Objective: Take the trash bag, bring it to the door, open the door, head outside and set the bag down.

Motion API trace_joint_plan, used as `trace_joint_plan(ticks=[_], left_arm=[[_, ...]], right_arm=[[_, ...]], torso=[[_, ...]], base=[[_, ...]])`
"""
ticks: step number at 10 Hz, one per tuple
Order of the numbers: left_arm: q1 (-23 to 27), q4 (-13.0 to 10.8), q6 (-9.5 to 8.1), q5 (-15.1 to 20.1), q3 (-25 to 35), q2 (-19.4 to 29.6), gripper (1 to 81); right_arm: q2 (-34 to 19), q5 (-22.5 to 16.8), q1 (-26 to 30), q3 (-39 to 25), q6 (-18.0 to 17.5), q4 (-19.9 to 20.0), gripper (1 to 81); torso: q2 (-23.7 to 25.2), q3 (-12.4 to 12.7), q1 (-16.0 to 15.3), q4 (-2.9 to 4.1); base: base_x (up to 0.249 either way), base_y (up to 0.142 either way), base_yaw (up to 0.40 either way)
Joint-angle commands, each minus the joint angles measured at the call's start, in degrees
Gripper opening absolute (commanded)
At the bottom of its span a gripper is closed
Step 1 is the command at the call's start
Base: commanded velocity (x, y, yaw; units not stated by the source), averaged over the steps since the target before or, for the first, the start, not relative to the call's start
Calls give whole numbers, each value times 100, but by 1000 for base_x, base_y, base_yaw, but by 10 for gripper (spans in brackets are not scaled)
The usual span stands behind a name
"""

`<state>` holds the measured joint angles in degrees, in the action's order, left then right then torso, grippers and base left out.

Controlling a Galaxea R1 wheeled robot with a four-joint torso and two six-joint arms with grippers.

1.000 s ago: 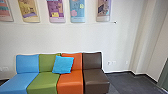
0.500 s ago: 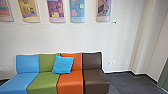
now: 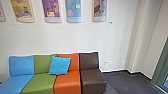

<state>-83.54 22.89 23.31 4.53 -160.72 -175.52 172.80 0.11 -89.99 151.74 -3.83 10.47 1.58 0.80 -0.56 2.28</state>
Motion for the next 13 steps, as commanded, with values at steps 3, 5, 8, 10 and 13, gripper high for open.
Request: trace_joint_plan(ticks=[3,5,8,10,13], left_arm=[[343,-31,25,364,-21,8,10],[343,-31,25,364,-21,8,10],[343,-31,33,364,-21,-19,10],[343,-31,25,364,-21,-19,10],[343,-31,25,364,-21,-27,10]], right_arm=[[-6,-336,266,-58,22,-36,811],[2,-336,257,-58,22,-36,811],[2,-336,257,-58,22,-62,811],[11,-336,257,-58,22,-80,811],[20,-336,266,-58,22,-80,811]], torso=[[0,0,0,0],[0,0,0,0],[0,0,0,0],[0,0,0,0],[0,0,0,0]], base=[[0,0,-158],[0,0,-167],[0,0,-193],[0,0,-217],[0,0,-238]])
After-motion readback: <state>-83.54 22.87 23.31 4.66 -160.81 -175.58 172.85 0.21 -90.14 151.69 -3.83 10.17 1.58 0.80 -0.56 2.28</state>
